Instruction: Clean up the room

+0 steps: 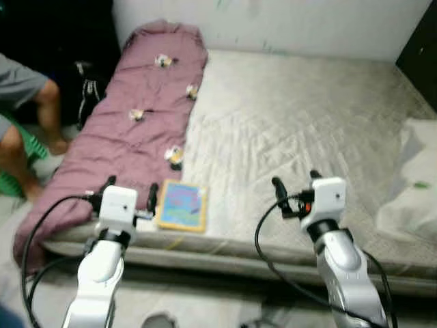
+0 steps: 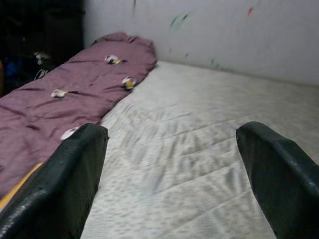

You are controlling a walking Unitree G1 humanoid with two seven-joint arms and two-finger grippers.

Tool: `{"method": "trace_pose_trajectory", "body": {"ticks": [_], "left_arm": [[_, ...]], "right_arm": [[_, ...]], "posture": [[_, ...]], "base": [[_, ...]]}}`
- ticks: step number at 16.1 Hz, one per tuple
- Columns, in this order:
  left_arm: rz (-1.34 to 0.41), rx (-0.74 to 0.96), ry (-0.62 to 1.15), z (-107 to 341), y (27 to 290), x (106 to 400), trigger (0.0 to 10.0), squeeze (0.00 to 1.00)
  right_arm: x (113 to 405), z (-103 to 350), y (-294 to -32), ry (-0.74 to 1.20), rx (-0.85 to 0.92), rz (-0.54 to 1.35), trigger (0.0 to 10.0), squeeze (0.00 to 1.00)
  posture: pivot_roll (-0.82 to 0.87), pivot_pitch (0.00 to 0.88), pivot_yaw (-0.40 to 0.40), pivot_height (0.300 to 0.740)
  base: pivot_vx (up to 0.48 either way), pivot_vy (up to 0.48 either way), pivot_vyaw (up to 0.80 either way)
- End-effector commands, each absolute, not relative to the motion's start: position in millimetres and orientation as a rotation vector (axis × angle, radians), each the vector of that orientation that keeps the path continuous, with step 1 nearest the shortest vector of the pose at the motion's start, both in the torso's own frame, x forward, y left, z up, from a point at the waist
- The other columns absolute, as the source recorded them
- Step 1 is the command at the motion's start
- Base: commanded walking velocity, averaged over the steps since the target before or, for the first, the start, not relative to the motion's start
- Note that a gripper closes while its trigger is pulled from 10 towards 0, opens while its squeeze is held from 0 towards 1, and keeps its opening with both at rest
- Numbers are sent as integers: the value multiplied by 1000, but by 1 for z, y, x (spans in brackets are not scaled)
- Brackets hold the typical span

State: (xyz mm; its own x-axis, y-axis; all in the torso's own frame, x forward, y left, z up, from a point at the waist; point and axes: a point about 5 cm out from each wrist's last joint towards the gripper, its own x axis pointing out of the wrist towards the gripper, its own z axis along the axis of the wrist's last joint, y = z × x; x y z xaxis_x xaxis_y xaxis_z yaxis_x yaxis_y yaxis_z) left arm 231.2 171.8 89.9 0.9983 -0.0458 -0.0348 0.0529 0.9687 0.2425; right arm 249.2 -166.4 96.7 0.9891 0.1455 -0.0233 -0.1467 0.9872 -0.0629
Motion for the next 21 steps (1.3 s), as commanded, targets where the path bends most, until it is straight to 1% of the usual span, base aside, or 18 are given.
{"method": "trace_pose_trajectory", "body": {"ticks": [1,3,6,15,21], "left_arm": [[-80,235,19,92,164,233,10000,0],[-75,224,12,93,164,233,10000,0],[-118,189,-2,95,161,233,10000,0],[-144,171,-8,95,156,234,10000,0],[-113,192,-3,94,158,236,10000,0]], "right_arm": [[248,98,-173,21,-79,126,10000,0],[249,97,-174,23,-78,125,10000,0],[250,97,-174,23,-77,125,10000,0],[252,99,-175,14,-82,128,10000,0],[254,99,-175,12,-83,127,10000,0]], "posture": [[25,29,-9,740],[23,25,-9,740],[20,21,-9,740],[16,8,-12,740],[18,5,-15,740]], "base": [[0,0,0],[0,0,0],[0,0,0],[275,0,0],[0,0,0]]}}
